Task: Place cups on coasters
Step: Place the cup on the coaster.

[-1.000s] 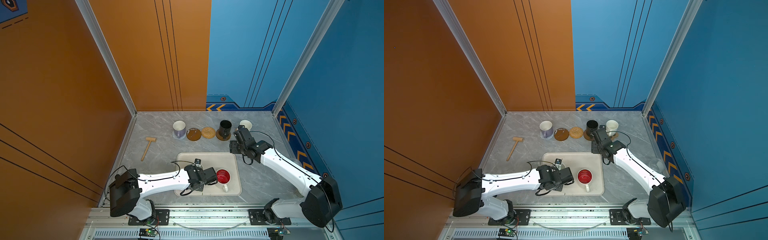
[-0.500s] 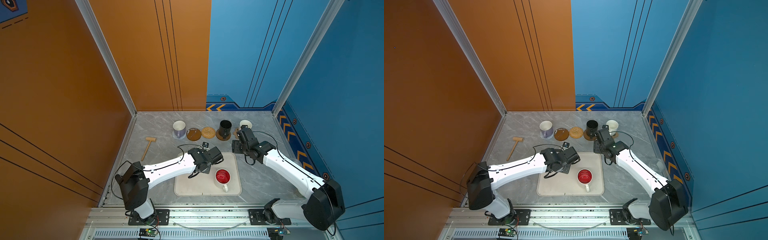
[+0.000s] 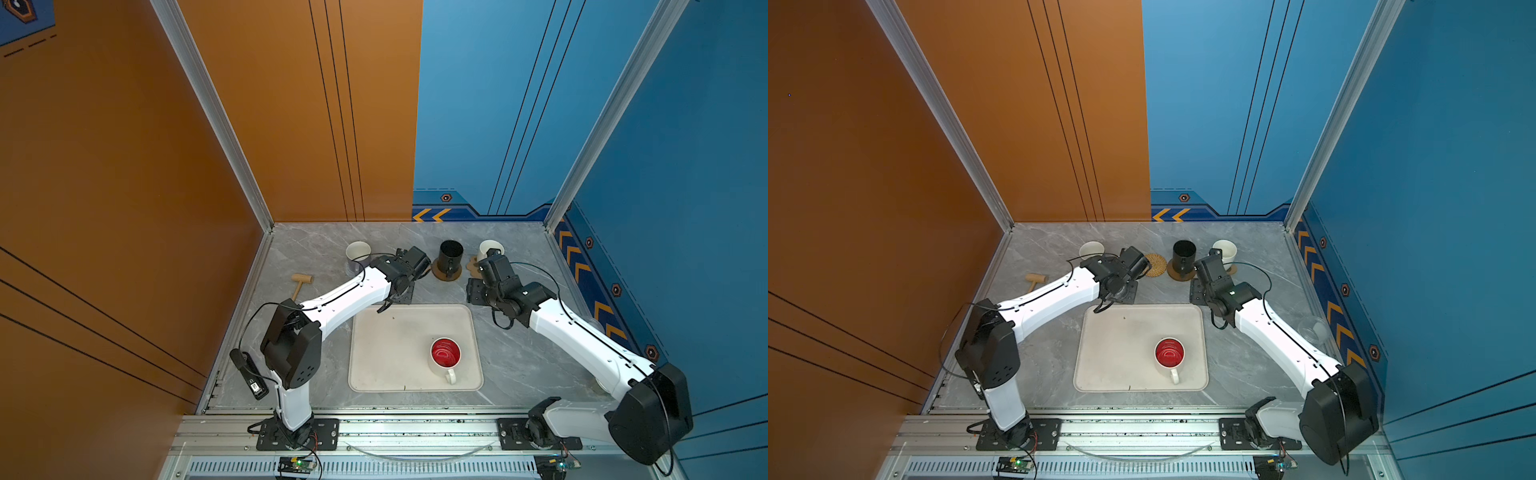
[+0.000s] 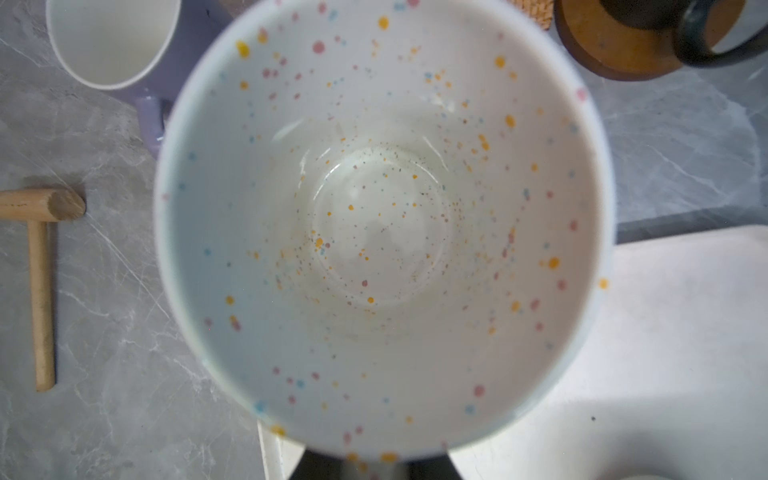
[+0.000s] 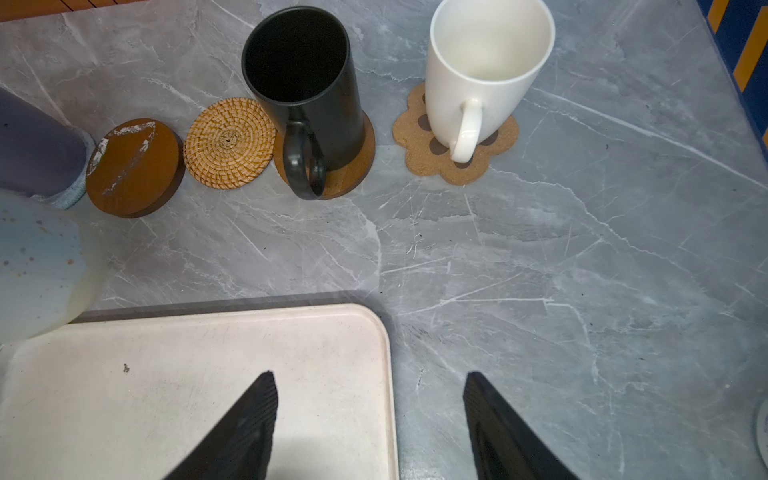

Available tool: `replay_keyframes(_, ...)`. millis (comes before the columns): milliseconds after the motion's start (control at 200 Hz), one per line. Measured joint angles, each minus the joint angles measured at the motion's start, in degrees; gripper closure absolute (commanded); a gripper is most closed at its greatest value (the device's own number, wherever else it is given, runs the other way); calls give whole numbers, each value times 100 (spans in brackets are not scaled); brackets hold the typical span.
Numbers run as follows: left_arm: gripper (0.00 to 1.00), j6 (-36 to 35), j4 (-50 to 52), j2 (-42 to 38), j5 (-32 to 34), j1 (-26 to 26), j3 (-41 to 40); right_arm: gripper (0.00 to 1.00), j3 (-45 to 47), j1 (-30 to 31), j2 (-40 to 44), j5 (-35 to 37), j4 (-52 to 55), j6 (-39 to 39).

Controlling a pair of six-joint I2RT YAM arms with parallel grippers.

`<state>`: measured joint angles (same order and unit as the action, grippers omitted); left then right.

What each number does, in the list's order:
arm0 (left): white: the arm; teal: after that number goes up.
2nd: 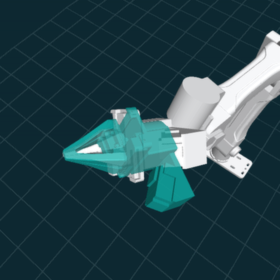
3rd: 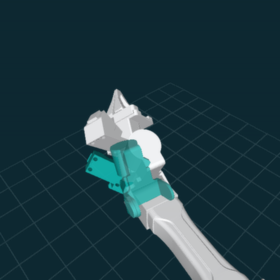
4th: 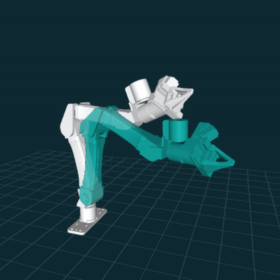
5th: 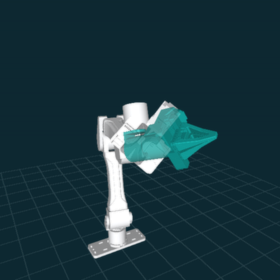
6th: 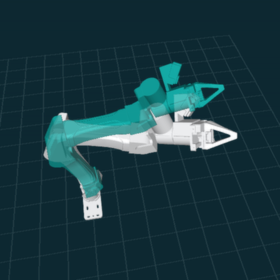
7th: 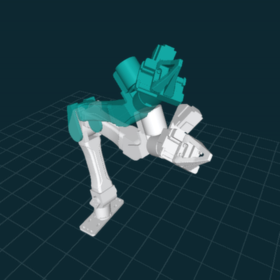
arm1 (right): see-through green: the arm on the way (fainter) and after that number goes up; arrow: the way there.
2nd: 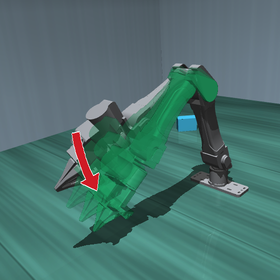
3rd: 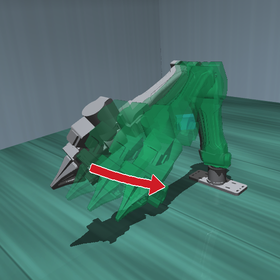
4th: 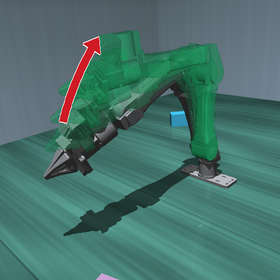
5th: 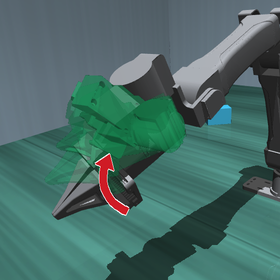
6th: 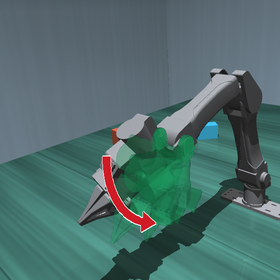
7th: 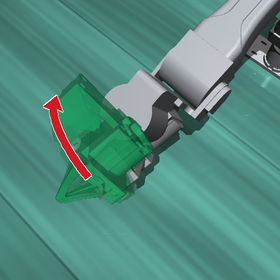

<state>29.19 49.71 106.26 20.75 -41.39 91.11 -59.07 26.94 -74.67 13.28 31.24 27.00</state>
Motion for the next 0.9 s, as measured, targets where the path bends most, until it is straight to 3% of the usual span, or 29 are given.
replay_keyframes(566, 100, -518, -238, 1449, -566, 855, 1545, 30, -63, -70, -212, -105, 20, 114)
replay_keyframes(901, 100, -544, -256, 1672, -651, 1001, 1685, 30, -87, -72, -321, -109, 24, 155)
